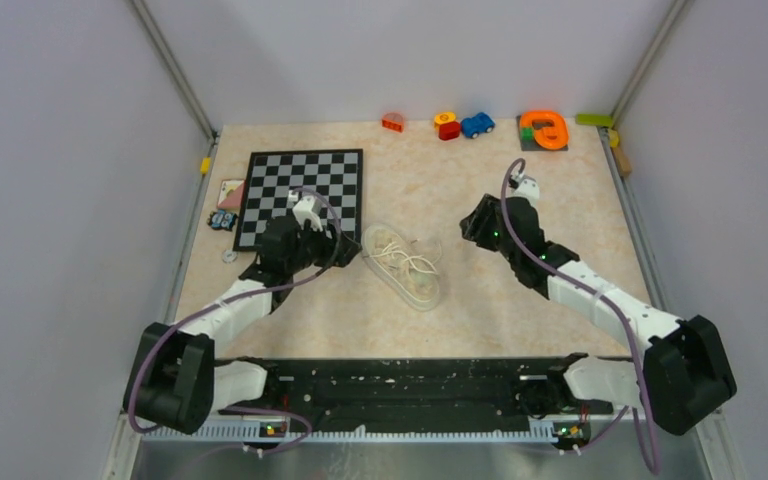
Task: Tie the shoes
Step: Cross the shoelace with the shoelace.
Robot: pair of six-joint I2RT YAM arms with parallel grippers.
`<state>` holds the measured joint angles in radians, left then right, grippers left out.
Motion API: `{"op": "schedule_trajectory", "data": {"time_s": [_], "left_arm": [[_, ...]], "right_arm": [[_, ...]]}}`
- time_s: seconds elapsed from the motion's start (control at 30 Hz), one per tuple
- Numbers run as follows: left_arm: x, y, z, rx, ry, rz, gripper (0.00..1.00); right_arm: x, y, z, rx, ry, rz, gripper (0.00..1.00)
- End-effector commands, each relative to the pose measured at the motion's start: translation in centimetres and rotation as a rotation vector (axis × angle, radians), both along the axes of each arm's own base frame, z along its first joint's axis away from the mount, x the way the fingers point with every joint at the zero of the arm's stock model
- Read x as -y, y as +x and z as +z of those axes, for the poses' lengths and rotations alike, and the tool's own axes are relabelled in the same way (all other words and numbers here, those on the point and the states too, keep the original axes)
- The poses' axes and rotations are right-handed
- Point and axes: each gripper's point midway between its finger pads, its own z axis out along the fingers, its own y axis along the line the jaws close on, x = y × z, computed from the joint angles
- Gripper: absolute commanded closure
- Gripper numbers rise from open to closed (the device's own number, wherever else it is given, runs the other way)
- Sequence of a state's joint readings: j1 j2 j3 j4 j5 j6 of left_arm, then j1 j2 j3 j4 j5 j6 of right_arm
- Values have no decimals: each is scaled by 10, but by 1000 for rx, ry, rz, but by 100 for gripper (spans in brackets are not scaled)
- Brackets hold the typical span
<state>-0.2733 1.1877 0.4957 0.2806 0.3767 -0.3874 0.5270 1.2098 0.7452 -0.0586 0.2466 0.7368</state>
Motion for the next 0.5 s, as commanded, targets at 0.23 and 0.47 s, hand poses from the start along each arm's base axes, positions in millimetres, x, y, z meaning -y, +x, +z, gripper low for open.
{"op": "schedule_trajectory", "data": {"time_s": [0.23,0.47], "left_arm": [[30,6,11,66,24,-142,36],[43,-2,-2,-74,-33,-126,37]], "right_arm": [[-79,-29,15,98,-138,763,50],[-83,-51,-13,-31,-97,835,52]]}}
